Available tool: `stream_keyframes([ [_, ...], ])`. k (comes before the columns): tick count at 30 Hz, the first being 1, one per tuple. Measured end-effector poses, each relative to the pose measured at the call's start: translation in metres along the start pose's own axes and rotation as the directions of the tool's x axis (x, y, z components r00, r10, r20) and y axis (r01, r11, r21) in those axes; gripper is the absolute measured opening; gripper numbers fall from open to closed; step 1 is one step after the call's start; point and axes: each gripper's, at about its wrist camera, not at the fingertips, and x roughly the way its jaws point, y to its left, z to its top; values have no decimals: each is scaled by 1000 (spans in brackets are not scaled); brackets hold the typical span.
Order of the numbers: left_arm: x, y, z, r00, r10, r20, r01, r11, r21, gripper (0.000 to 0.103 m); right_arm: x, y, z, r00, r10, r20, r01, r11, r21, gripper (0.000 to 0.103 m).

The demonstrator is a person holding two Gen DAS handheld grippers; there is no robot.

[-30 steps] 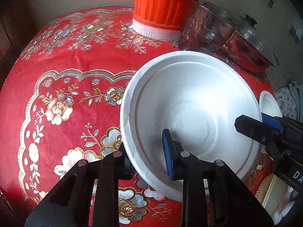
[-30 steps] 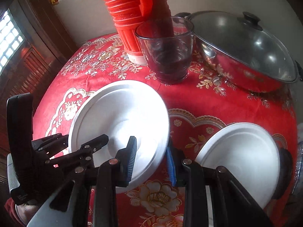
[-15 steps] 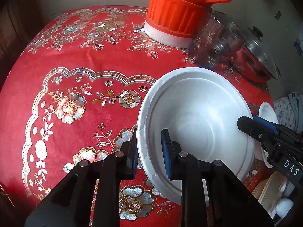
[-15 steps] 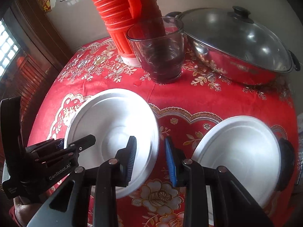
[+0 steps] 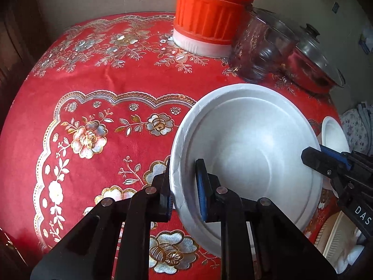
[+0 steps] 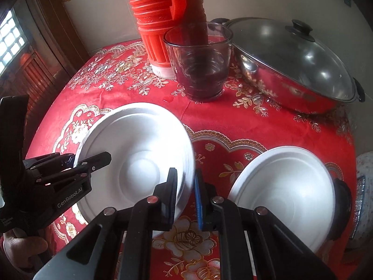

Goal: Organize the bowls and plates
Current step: 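Carry the white bowl into the green bowl and open the left gripper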

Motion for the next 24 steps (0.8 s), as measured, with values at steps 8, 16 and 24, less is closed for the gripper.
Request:
stream_keyframes([
  [8, -16, 7, -18, 1000, -2, 2, 2, 1000, -3, 16, -11, 12, -15, 1000, 13, 9, -13, 1000, 3, 12],
  [16, -40, 13, -50, 1000, -7, 19, 7, 1000, 3, 17, -25, 32, -41, 1000, 22, 18, -22, 1000, -8, 15],
  [24, -68, 22, -80, 999, -10, 50, 9, 1000, 5, 17, -44, 50, -66, 999, 39, 32, -39, 999, -11, 16],
])
